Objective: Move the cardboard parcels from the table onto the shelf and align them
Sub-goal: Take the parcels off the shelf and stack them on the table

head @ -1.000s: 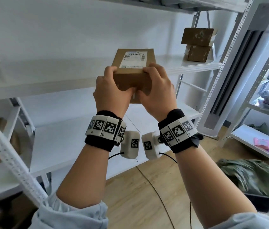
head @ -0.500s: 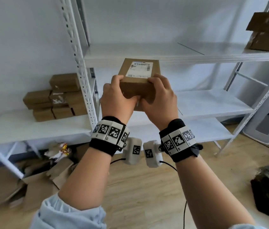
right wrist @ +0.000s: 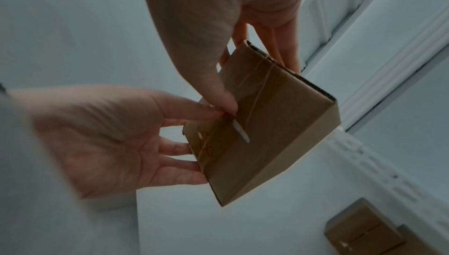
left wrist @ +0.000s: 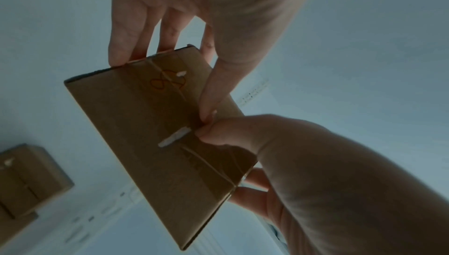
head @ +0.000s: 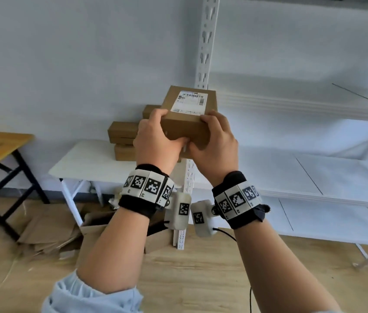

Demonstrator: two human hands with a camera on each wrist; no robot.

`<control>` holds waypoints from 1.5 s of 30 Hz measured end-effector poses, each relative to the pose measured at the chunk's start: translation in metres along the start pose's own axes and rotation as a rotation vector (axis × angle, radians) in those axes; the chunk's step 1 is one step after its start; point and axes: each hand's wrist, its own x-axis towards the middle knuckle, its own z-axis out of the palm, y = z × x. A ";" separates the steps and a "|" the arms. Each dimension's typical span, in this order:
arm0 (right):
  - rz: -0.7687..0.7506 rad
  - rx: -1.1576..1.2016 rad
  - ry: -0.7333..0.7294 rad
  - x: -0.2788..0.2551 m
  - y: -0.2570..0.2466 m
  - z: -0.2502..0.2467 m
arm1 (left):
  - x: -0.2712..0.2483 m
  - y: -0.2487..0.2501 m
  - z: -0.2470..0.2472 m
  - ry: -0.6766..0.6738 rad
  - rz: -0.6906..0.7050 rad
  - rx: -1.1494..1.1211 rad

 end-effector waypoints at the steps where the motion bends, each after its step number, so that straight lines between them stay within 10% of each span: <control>1: -0.005 0.011 -0.004 0.008 -0.008 0.020 | 0.015 -0.014 -0.008 0.003 -0.008 0.008; 17: 0.130 0.074 -0.230 0.080 -0.032 0.311 | 0.197 -0.248 -0.017 -0.078 -0.194 0.076; 34: 0.201 0.096 -0.377 0.245 0.111 0.549 | 0.436 -0.382 0.134 -0.144 -0.304 0.205; 45: 0.243 0.078 -0.491 0.242 0.182 0.632 | 0.468 -0.457 0.206 -0.211 -0.410 0.243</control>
